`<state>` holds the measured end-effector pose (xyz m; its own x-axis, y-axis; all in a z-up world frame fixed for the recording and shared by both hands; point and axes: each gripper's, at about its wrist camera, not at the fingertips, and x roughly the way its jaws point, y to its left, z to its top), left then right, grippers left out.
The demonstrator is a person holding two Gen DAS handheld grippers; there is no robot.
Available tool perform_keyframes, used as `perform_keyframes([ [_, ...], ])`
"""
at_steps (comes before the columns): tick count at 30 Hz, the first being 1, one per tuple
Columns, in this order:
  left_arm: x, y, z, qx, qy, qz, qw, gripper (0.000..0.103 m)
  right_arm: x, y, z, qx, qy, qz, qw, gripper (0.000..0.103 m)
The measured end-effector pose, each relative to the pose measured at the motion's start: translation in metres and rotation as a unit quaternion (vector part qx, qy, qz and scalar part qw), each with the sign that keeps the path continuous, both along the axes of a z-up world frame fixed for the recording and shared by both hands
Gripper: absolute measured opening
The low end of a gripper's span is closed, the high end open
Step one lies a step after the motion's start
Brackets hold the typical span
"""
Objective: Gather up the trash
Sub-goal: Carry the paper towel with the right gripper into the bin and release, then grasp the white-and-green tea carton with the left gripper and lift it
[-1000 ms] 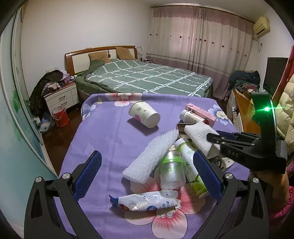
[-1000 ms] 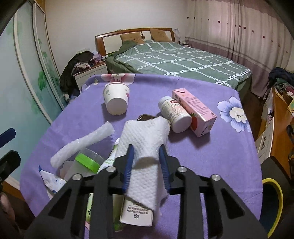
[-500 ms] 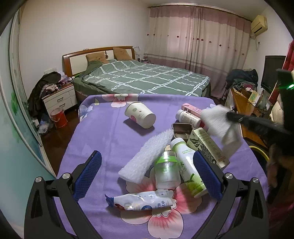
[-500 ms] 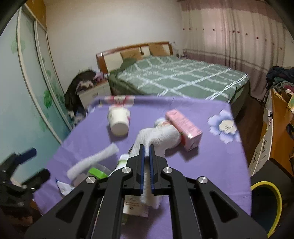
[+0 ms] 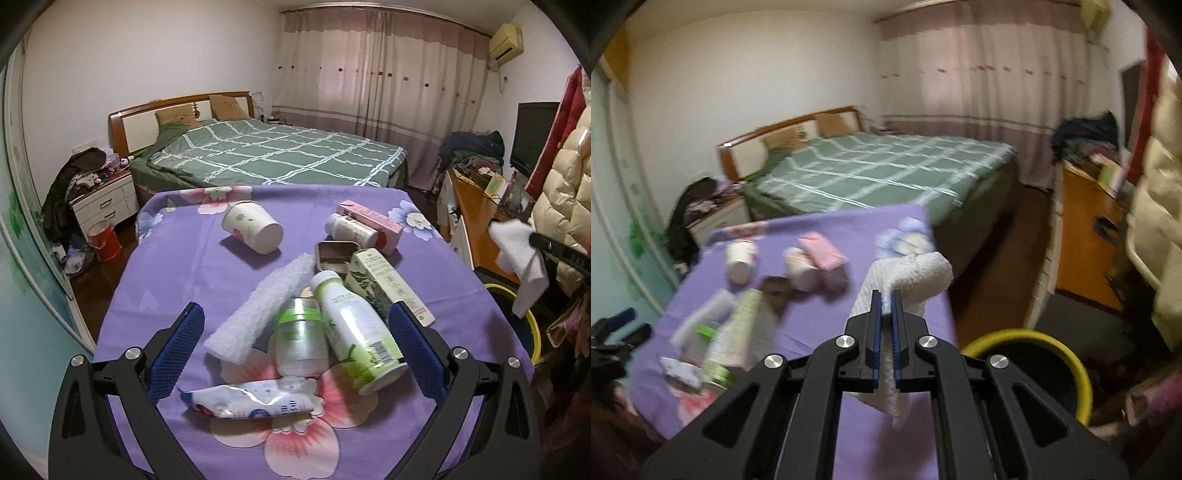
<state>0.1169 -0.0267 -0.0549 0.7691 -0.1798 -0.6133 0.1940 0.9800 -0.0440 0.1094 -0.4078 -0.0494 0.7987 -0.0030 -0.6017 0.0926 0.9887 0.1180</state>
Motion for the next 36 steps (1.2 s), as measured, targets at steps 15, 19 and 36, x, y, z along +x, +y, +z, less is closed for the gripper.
perform_keyframes([
  [15, 0.005, -0.067, -0.018, 0.004, 0.039, -0.058, 0.9976, 0.098, -0.020, -0.092, -0.069, -0.011, 0.064, -0.127, 0.990, 0.018],
  [19, 0.010, -0.082, -0.025, 0.010, 0.051, -0.063, 0.9967, 0.098, -0.023, -0.095, -0.069, -0.007, 0.059, -0.127, 0.990, 0.022],
  [36, 0.052, -0.128, -0.056, 0.032, 0.082, -0.038, 0.9954, 0.087, -0.024, -0.101, -0.077, 0.013, 0.060, -0.123, 0.991, 0.023],
])
